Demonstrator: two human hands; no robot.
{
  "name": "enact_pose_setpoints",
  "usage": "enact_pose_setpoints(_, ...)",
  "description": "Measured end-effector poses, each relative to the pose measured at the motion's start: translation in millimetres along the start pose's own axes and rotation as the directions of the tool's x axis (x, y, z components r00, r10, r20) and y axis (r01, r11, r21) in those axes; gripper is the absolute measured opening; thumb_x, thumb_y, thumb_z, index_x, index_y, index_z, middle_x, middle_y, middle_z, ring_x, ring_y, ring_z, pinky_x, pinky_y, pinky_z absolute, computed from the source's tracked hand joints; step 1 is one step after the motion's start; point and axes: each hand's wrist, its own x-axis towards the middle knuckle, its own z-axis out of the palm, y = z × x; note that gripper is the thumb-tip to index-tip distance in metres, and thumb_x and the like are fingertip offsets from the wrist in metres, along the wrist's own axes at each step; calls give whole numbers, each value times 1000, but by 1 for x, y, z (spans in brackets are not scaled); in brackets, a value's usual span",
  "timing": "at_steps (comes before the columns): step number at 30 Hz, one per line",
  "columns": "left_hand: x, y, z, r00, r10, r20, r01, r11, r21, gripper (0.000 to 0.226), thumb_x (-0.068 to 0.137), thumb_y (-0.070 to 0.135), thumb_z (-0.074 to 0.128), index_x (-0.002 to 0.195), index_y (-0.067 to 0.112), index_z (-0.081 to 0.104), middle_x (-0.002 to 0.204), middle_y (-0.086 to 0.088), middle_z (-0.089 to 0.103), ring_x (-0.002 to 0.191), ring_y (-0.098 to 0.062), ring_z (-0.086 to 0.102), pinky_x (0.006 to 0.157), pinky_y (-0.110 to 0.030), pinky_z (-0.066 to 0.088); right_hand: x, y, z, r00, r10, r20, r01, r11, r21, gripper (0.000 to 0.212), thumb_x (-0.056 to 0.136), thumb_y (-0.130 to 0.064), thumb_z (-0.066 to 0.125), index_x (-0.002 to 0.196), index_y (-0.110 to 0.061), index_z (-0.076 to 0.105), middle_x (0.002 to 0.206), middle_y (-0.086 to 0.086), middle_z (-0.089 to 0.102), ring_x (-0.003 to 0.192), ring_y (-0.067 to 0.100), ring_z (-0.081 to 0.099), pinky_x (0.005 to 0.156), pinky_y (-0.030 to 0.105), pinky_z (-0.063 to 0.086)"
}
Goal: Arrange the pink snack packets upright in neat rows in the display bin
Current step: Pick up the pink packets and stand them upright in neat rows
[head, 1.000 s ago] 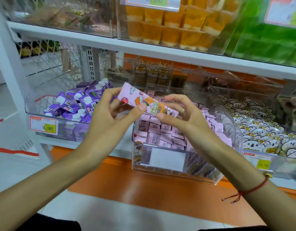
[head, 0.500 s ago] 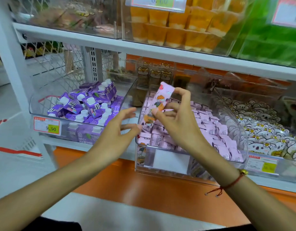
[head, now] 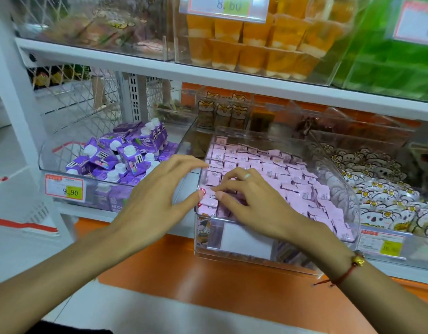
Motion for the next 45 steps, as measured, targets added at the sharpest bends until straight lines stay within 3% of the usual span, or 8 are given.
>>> enact_pose_setpoints(4, 0, 0, 3, 989, 112, 92, -134, 951, 278, 27, 96, 48, 41, 116, 40, 57, 132, 17, 38, 114, -7, 45, 75, -29, 46, 4, 2, -8, 999, 12, 40, -18, 988, 152, 27, 98, -27, 45, 103, -18, 71, 103, -4, 59, 91, 13, 50, 84, 28, 40)
enact_pose_setpoints(10, -4, 4, 20, 960, -280, -5, 259, 897, -358, 30, 92, 34, 55, 119, 45, 50, 110, 26, 59, 93, 2, 62, 80, -28, 53, 27, 12, -16, 977, 213, -5, -203, 938, 280, 24, 84, -32, 68, 106, -23, 71, 89, -3, 67, 76, 13, 55, 73, 29, 44)
enact_pose_setpoints(20, 6, -1, 10, 919, -389, 59, 383, 848, -365, 23, 90, 22, 59, 112, 26, 64, 104, 16, 67, 86, -3, 66, 84, -44, 54, 56, -3, -5, 984, 101, 147, -89, 993, -82, 18, 88, -35, 61, 94, -19, 57, 88, -3, 45, 86, 16, 43, 71, 25, 32)
enact_pose_setpoints(25, 2, 0, 12, 904, -418, 85, 410, 798, -441, 24, 91, 21, 59, 112, 31, 61, 106, 17, 65, 91, -9, 66, 87, -48, 52, 50, -3, -4, 984, 78, 162, -88, 995, 56, 26, 95, -26, 51, 105, -2, 53, 81, -4, 41, 90, 17, 37, 68, 22, 23)
enact_pose_setpoints(30, 1, 3, 14, 902, -424, 83, 412, 786, -461, 24, 92, 21, 57, 114, 30, 59, 109, 15, 64, 95, -12, 65, 89, -49, 51, 43, -6, -2, 978, 154, 144, -189, 942, 277, 29, 98, -30, 47, 117, -7, 45, 92, -1, 54, 92, 22, 53, 83, 37, 44)
enact_pose_setpoints(34, 1, 6, 13, 905, -419, 76, 405, 791, -458, 24, 92, 23, 56, 115, 31, 59, 107, 18, 63, 92, -7, 64, 89, -45, 52, 48, -14, -7, 981, 165, -103, -124, 938, 324, 22, 99, -30, 45, 111, -12, 45, 93, 5, 60, 82, 16, 58, 77, 38, 49)
enact_pose_setpoints(40, -2, 6, 11, 918, -394, 31, 369, 824, -430, 38, 86, 39, 61, 122, 35, 50, 118, 16, 56, 105, -2, 57, 95, -39, 48, 41, -21, -32, 814, 416, -406, -61, 755, 653, 22, 97, -29, 49, 109, -11, 50, 89, -4, 59, 73, -3, 57, 62, 10, 48)
enact_pose_setpoints(45, -3, 25, 8, 989, -142, -52, 117, 937, -328, 62, 76, 51, 67, 131, 43, 40, 127, 23, 50, 116, 6, 48, 94, -19, 43, 0, -23, -30, 840, 527, -129, -101, 385, 917, 28, 98, -28, 48, 95, -8, 68, 88, 5, 73, 79, 9, 67, 69, 15, 54)
